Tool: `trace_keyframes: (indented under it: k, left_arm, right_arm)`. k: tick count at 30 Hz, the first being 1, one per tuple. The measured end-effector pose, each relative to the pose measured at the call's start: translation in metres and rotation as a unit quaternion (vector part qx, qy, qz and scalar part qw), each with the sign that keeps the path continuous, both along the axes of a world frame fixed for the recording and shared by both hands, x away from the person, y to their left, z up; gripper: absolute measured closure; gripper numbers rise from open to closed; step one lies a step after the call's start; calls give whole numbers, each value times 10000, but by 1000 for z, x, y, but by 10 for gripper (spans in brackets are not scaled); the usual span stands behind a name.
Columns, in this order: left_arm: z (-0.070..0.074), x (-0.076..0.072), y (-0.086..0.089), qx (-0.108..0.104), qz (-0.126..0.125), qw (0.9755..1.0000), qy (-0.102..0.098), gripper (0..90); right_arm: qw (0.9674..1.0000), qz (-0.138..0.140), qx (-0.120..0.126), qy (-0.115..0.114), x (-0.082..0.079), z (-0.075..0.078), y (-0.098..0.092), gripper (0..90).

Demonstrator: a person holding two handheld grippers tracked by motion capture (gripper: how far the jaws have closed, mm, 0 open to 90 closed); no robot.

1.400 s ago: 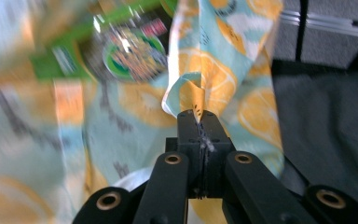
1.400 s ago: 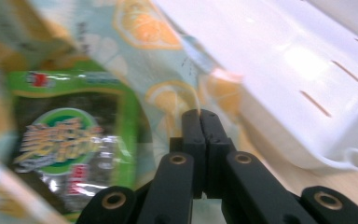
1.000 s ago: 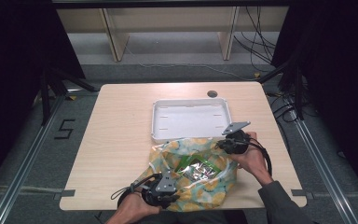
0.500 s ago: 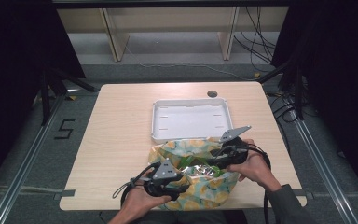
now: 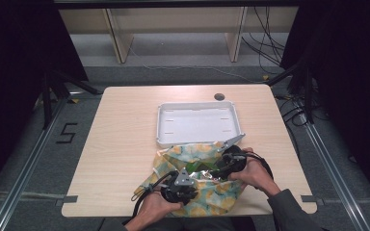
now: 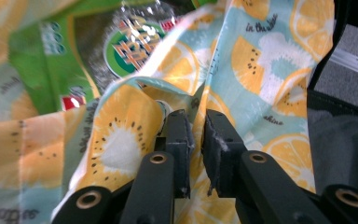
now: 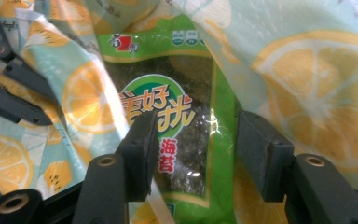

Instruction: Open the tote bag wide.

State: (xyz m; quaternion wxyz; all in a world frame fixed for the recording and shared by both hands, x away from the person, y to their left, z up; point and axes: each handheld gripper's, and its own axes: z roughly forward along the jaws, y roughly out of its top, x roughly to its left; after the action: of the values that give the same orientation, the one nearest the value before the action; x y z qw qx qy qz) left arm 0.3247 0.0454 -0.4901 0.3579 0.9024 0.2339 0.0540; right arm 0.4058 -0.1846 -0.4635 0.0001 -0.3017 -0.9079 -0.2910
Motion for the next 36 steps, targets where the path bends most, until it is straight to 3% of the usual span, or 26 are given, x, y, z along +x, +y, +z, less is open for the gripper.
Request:
trace_keyframes:
  k: [1, 2, 5, 12, 13, 20, 21, 26, 30, 34, 36]
  left_arm:
    - [-2, -2, -2, -61, 68, 9999, 41, 804]
    - [-2, 0, 0, 157, -81, 9998, 4, 806]
    - [-5, 2, -1, 192, -136, 9997, -40, 810]
    - [-8, 6, -5, 144, -21, 9999, 69, 816]
    - [-8, 9, -5, 195, -43, 9998, 55, 818]
    - [-9, 13, -6, 190, -45, 9998, 64, 827]
    - [-9, 13, -6, 207, -49, 9998, 63, 827]
    - [-11, 14, -8, 212, -51, 9997, 54, 836]
    - [-11, 16, -8, 262, -53, 9996, 82, 839]
    - [-11, 16, -9, 266, -55, 9996, 106, 843]
    - [-12, 16, -8, 236, 16, 9996, 148, 843]
  right_arm:
    - [10000, -5, -13, 32, 1, -1, 1, 496]
    - [10000, -68, -19, 56, 1, -3, 2, 495]
    - [9999, -99, 14, 111, 4, -5, 4, 484]
    - [9996, -220, -26, 187, 11, -11, 3, 457]
    - [9993, -205, -18, 305, 12, -13, 2, 454]
    - [9983, -310, -43, 487, 16, -19, 2, 435]
    - [9988, -238, -9, 429, 18, -20, 1, 434]
    - [9974, -336, 104, 631, 20, -25, 5, 429]
    - [9970, -161, 165, 740, 23, -25, 3, 449]
    - [9939, -279, 470, 962, 22, -20, -3, 507]
    - [9944, -325, 464, 890, 21, -19, -3, 513]
